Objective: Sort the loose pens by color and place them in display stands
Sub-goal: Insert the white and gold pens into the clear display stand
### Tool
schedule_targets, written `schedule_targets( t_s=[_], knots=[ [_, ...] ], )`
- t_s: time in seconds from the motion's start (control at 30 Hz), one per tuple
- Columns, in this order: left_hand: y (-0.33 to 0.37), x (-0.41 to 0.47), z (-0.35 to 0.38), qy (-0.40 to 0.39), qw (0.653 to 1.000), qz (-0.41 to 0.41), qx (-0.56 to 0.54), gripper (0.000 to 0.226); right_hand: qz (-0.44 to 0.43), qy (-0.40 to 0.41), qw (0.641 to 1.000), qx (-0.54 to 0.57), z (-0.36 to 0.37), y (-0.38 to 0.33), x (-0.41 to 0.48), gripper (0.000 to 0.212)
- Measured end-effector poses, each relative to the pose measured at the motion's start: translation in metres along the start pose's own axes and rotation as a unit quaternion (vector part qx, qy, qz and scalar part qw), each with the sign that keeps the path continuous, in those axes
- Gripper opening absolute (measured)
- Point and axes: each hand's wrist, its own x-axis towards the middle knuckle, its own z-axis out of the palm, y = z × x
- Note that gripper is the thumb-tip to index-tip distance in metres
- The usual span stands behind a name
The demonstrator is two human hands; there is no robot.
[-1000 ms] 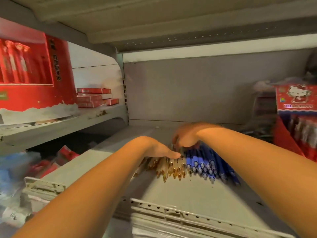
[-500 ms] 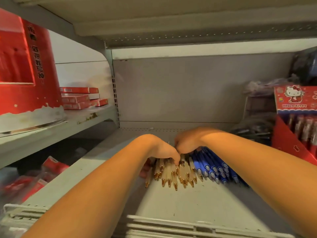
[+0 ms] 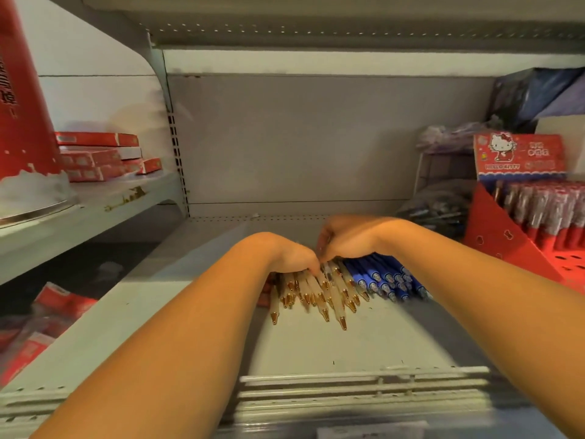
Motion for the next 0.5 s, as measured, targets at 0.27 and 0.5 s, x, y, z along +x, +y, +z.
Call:
schedule_targets(
  t_s=[0.27,0.5],
  knots=[
    [-0.003,0.007,-0.004,0.021,0.998,-0.058,-0.023,0.029,-0.022,0.053,0.988,0.141,-0.001,0.012,0.001,0.009],
    [0.02,-0.005,0.008,0.011,0.996,-0.056,0.07,0.037,-0.022,0.047,0.989,0.14,-0.004,0.013,0.003,0.018]
  ],
)
